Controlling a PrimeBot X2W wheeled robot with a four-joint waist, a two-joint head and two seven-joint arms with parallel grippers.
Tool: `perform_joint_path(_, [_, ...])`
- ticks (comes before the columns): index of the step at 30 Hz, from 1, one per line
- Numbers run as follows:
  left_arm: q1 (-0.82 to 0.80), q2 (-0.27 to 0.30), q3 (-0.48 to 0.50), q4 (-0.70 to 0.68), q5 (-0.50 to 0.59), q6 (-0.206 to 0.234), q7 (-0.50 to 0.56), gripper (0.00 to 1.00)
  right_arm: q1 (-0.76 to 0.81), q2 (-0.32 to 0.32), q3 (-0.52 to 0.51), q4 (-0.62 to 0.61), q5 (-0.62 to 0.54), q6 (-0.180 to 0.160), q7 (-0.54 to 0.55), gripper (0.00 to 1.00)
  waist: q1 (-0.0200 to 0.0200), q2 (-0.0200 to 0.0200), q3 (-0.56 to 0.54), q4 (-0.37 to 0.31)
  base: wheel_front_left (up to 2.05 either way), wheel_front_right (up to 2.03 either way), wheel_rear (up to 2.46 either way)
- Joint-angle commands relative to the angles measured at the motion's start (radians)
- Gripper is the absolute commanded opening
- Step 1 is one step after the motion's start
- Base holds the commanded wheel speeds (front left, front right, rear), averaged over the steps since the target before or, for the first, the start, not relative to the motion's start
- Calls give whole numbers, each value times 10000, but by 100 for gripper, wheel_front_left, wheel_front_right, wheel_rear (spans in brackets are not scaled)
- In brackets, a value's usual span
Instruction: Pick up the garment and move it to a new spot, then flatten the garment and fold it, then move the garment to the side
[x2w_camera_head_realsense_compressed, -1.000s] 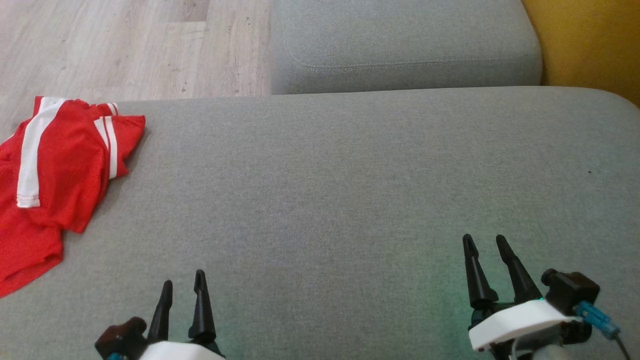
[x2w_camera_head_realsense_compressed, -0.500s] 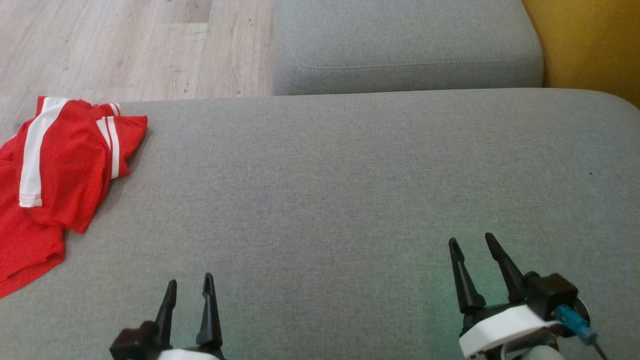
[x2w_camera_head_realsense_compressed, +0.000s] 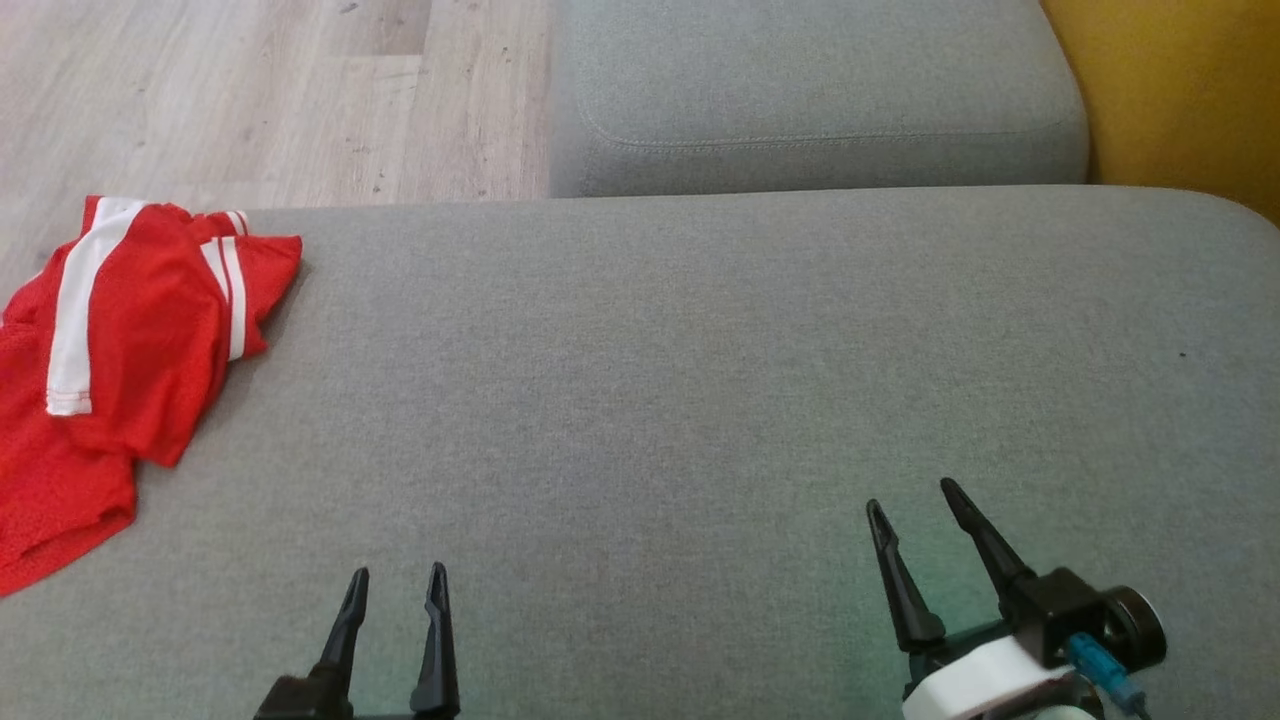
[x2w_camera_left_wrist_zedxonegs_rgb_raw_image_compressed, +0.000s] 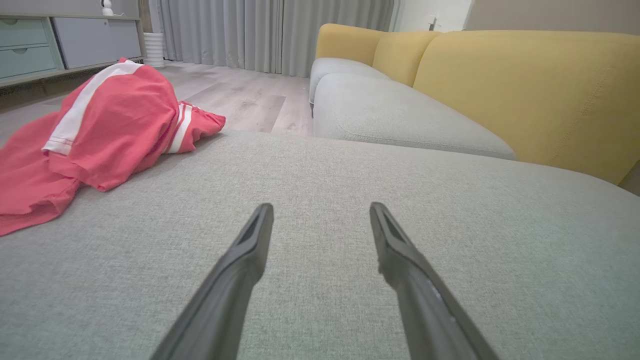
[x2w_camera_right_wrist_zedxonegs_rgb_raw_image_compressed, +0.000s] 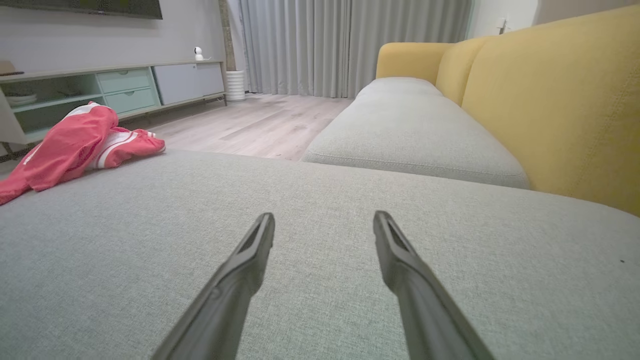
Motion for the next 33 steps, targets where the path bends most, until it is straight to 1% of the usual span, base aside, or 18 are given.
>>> perform_joint_path(1, [-179,91,211,-328,144,60,-130,100,-166,-87,292,-269,-165,-7,-135,100,0,-1,-9,5,0,0,0])
perform_joint_path(27, [-187,175,177,-352,-147,223,-157,100,-189,-87,202,-46,81,-7,-80,100,0,-1,43,56,0,0,0])
perform_joint_path(30, [-248,183,140,-346,-151,227,-150,100,-153,-87,120,-94,89,-7,-83,100,0,-1,80,231,0,0,0])
perform_joint_path(33, [-354,182,113,-356,-156,234,-157,100,-98,-87,32,-154,45,-7,-57,100,0,-1,117,632,0,0,0])
